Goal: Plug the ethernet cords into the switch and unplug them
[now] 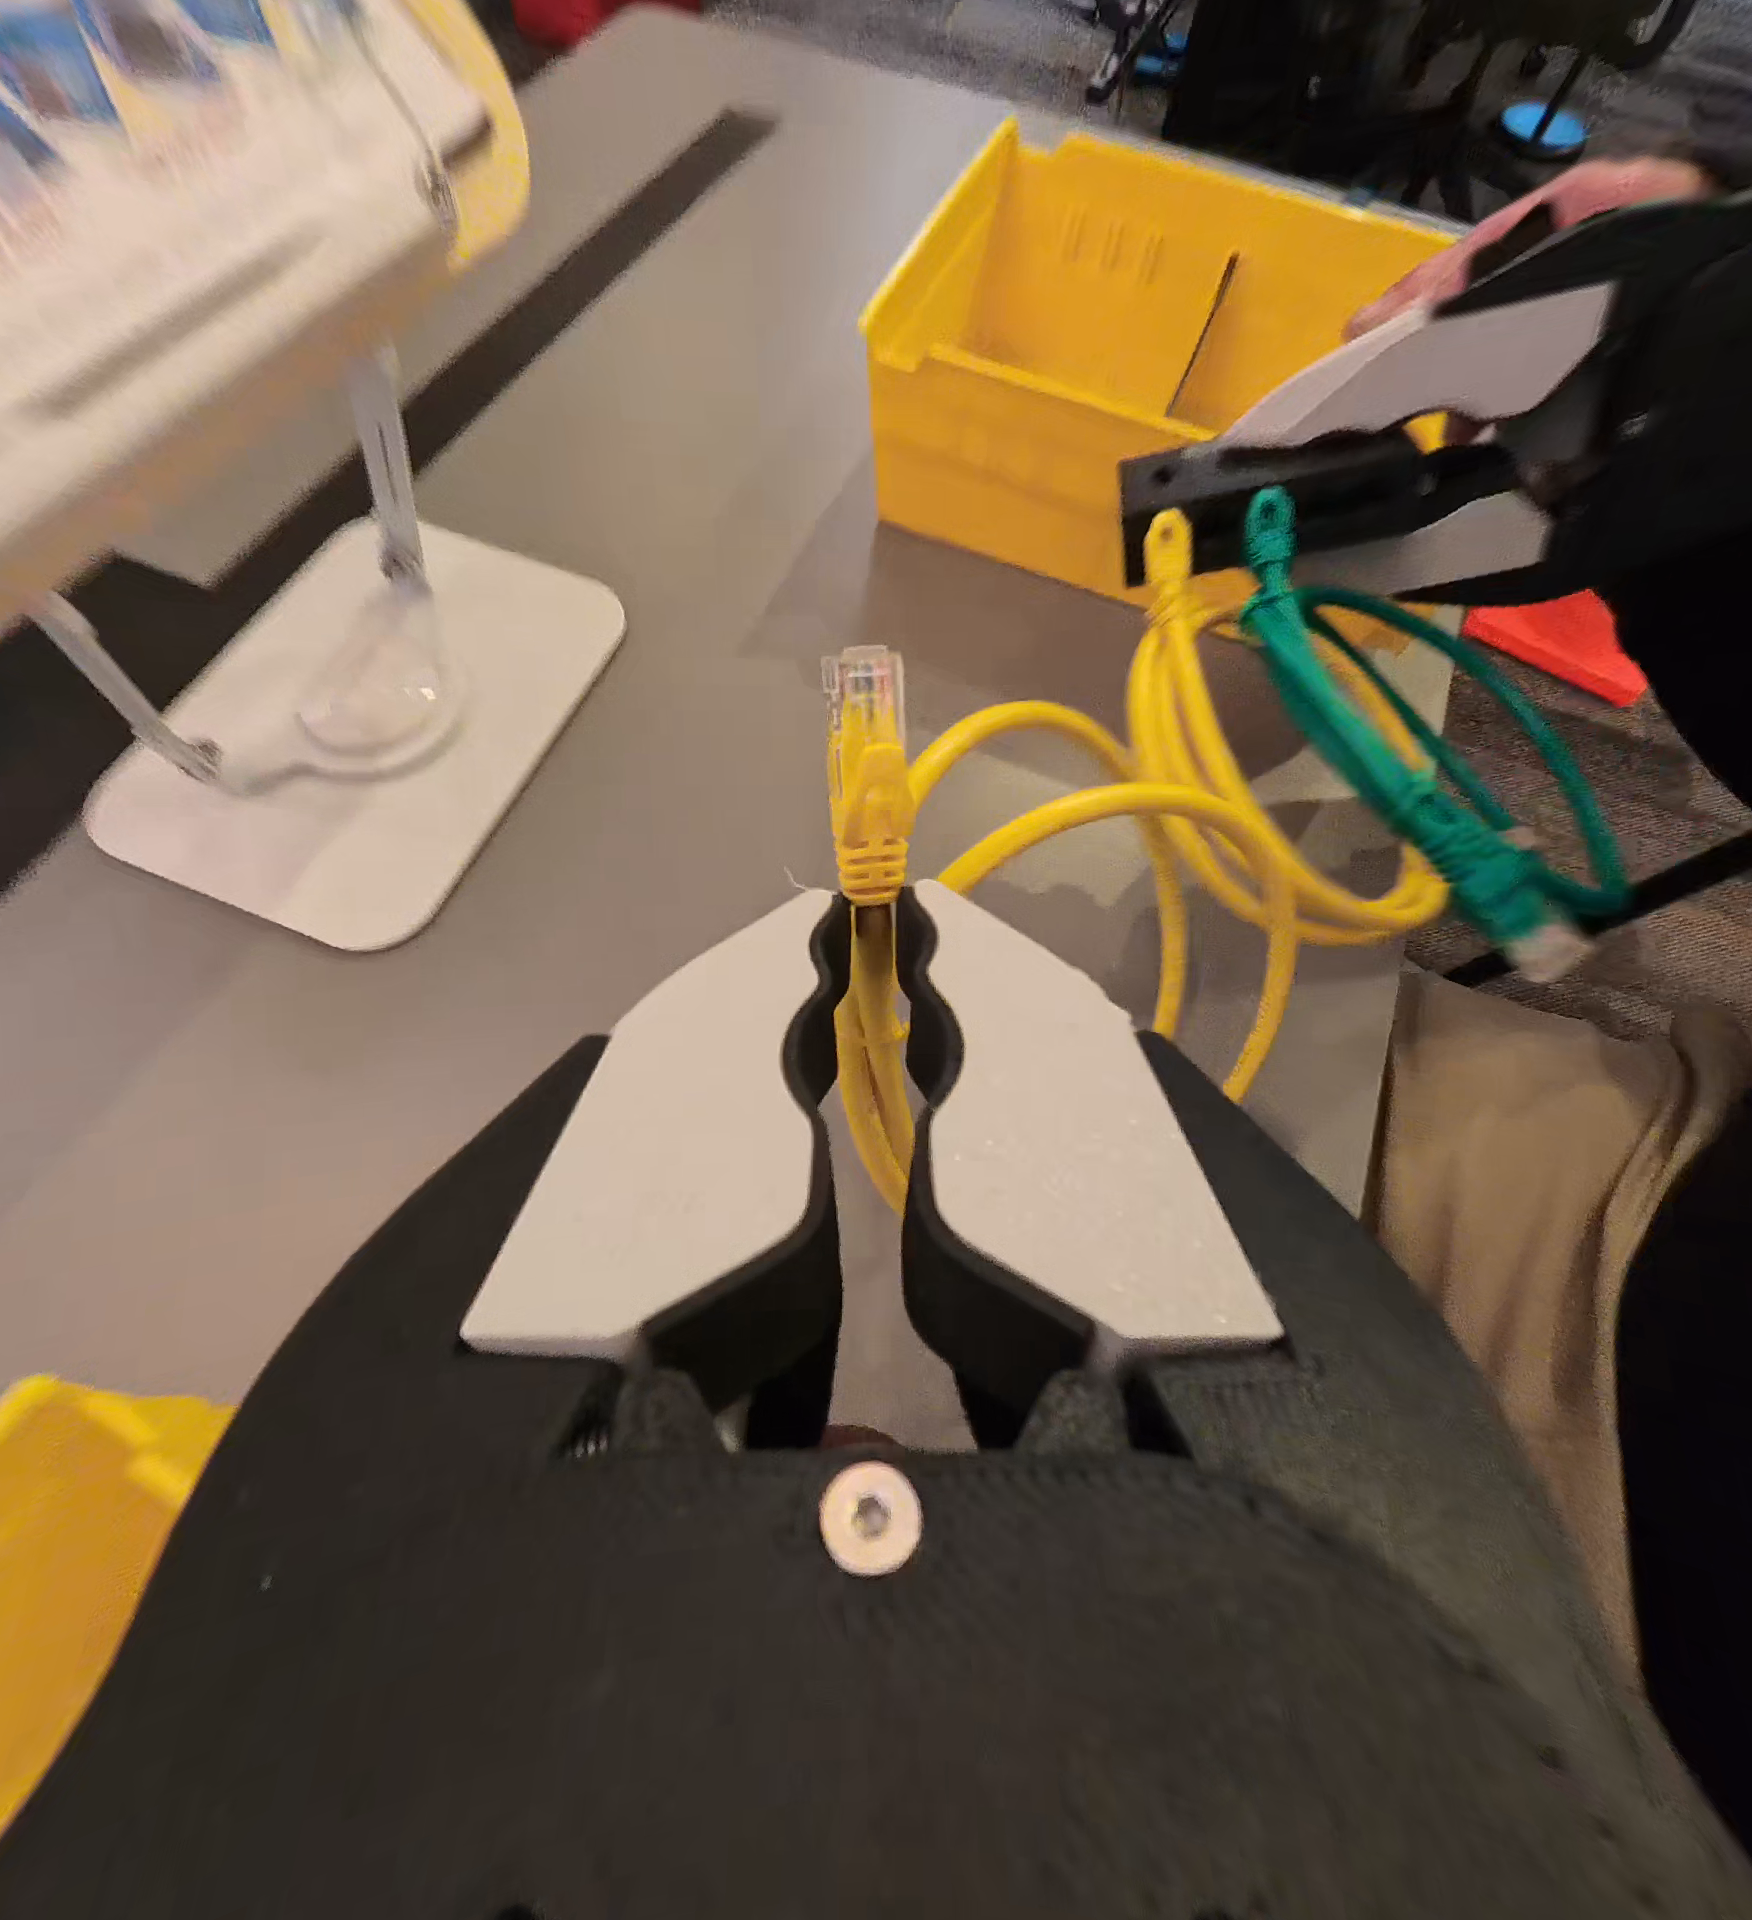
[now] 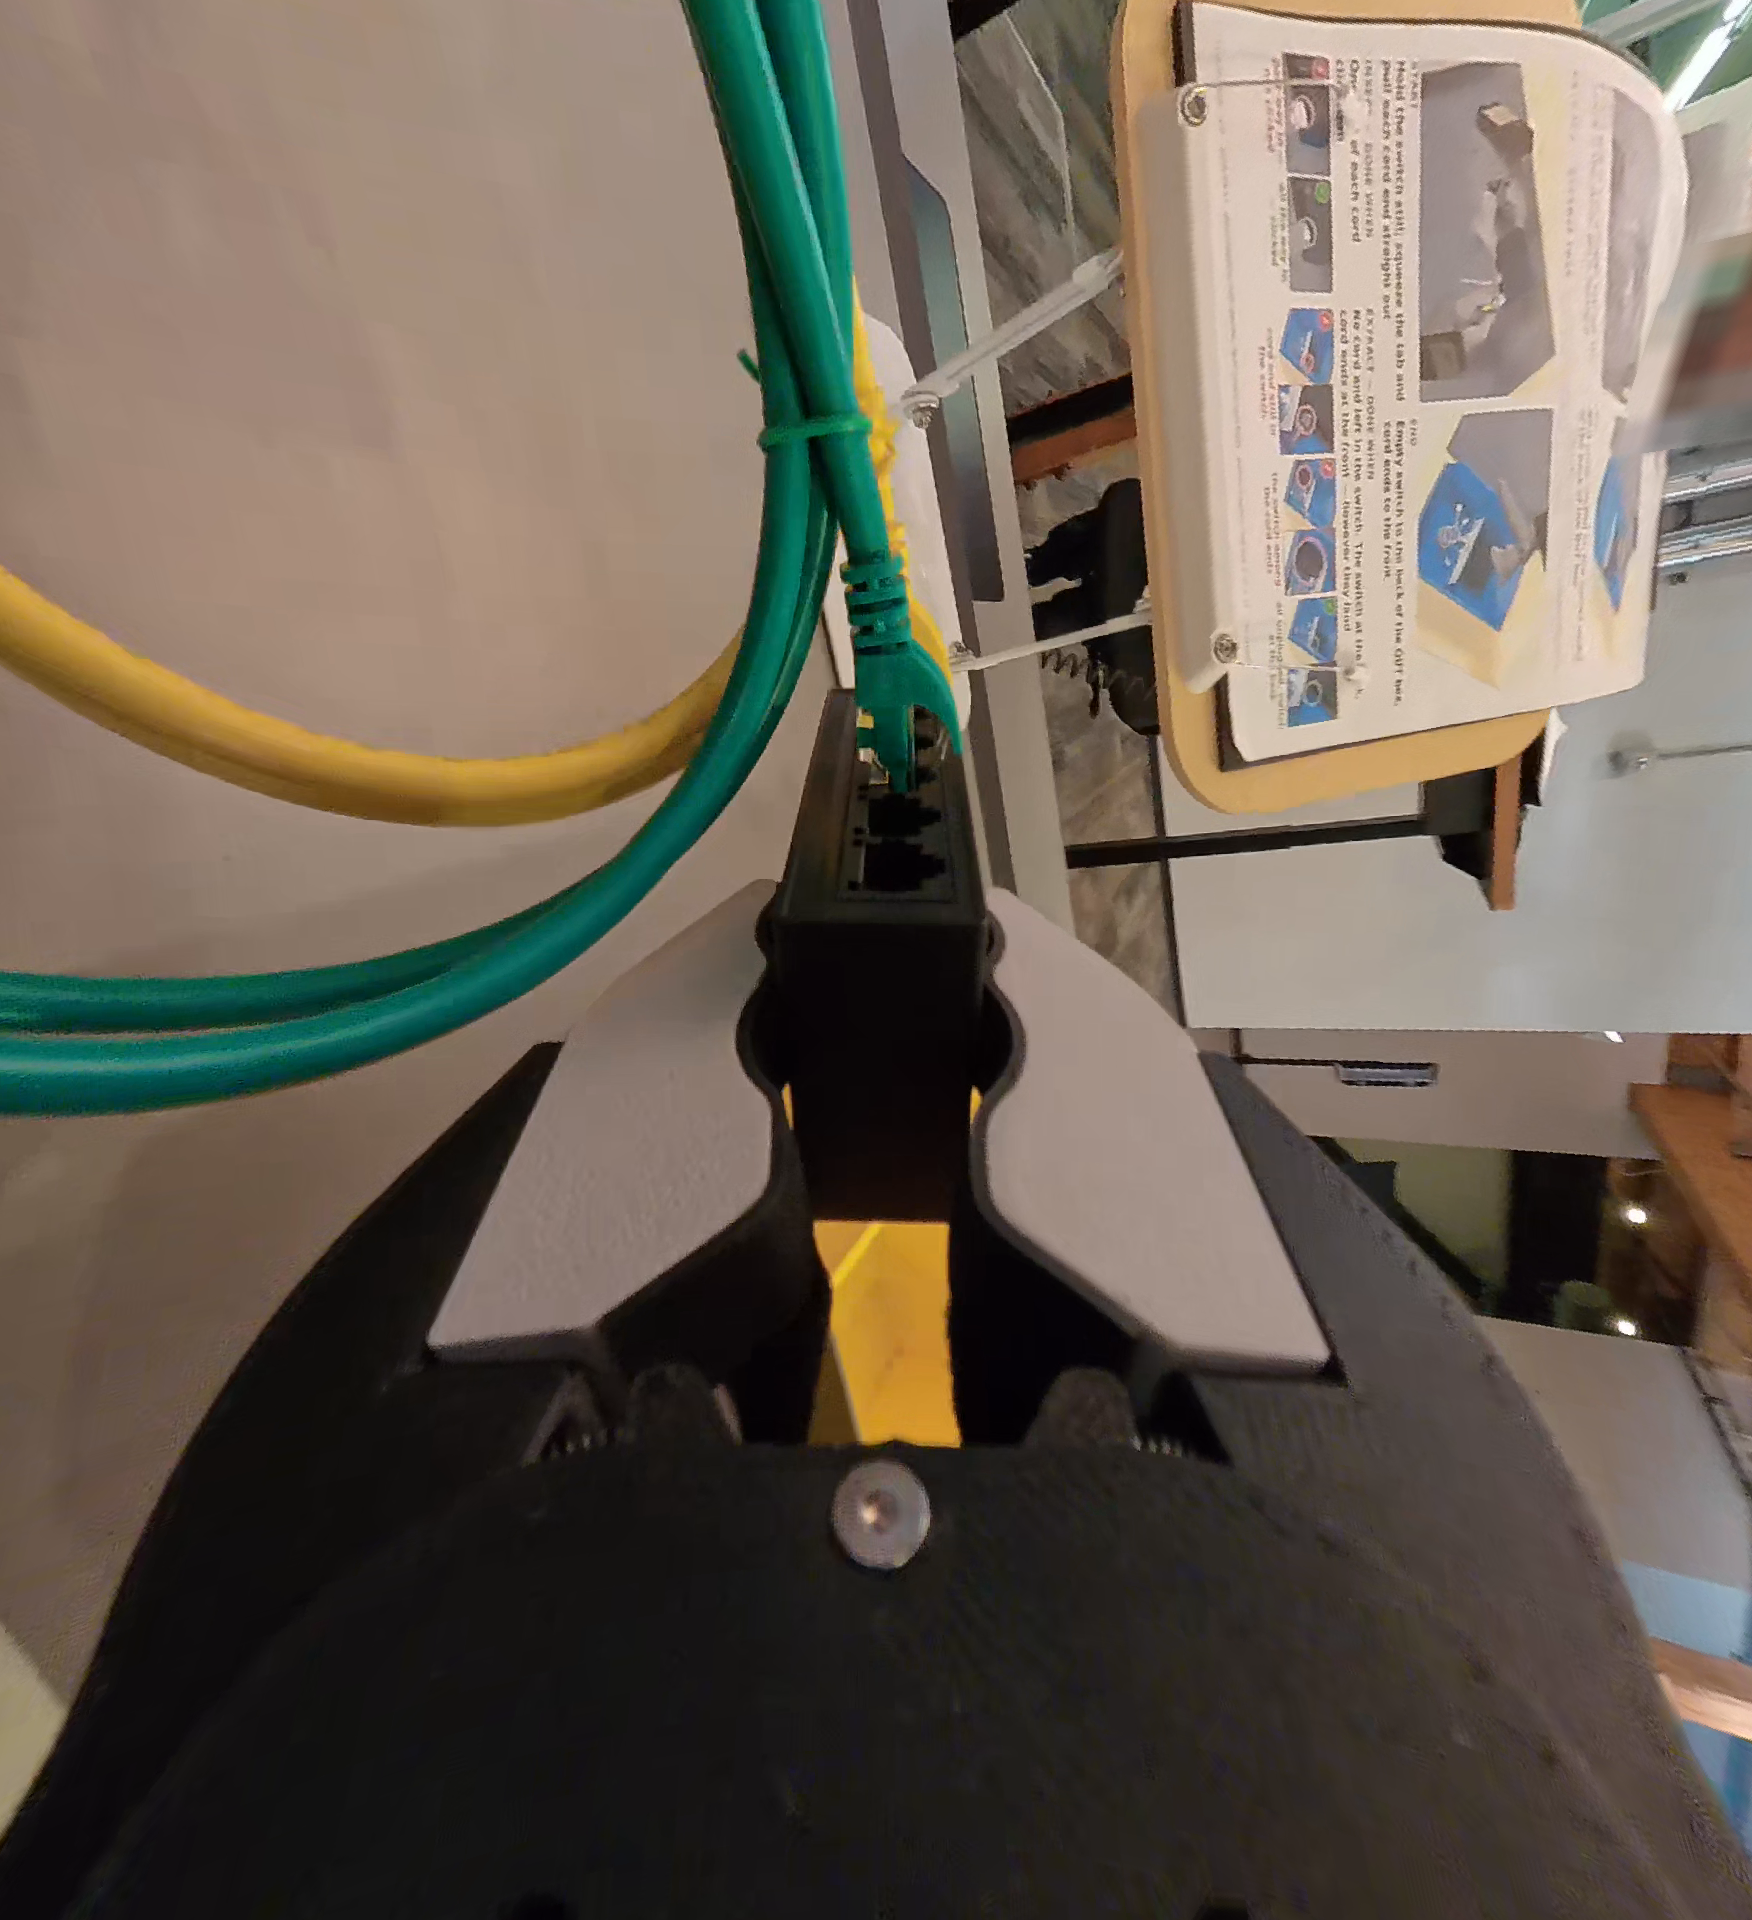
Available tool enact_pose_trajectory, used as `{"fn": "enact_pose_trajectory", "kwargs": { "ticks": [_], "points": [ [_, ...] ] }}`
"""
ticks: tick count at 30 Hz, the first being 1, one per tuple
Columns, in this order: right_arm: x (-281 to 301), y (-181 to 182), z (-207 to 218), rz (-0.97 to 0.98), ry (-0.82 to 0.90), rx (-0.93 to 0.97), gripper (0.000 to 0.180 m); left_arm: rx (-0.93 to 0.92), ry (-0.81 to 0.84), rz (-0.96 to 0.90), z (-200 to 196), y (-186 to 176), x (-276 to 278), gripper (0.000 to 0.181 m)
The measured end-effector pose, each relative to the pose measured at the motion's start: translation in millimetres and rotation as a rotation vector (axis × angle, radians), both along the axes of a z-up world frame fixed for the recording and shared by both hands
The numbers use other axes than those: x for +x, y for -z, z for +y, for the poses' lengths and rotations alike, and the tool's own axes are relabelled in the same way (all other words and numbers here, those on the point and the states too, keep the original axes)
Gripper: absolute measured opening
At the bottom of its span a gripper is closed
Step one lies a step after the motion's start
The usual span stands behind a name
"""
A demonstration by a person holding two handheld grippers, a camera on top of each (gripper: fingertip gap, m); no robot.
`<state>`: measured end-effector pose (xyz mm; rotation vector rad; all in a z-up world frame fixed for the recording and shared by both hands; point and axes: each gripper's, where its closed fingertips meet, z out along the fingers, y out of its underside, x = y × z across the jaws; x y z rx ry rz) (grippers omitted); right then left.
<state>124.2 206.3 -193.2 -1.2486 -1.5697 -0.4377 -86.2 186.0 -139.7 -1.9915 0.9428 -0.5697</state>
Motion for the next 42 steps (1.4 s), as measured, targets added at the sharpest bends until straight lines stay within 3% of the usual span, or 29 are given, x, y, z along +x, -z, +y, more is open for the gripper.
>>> {"fn": "enact_pose_trajectory", "kwargs": {
  "ticks": [1, 4, 8, 16, 32, 42],
  "points": [
    [-0.3, -1.2, 2.3, -0.014, 0.002, 0.016, 0.029, 0.024, 0.011, 0.014, -5.0, -15.0, -1.9, 0.008],
    [-0.3, -3.0, 11.4, -0.064, 0.021, 0.053, 0.029, 0.032, 0.099, 0.080, -27.7, -46.2, 6.4, 0.008],
    [-9.9, -6.5, 16.6, -0.103, 0.014, 0.096, 0.029, -0.024, 0.218, 0.163, -50.9, -60.5, 38.9, 0.008],
    [-37.9, -13.9, 8.2, -0.147, -0.016, 0.157, 0.029, -0.210, 0.319, 0.359, -49.6, 13.7, 103.0, 0.008],
    [-50.4, -10.8, 5.6, -0.200, -0.028, 0.217, 0.029, -0.388, 0.379, 0.334, -43.7, 49.8, 121.7, 0.007],
    [-51.2, -15.2, 9.2, -0.181, -0.031, 0.276, 0.029, -0.476, 0.399, 0.129, -42.0, 39.8, 123.7, 0.006]
  ]
}}
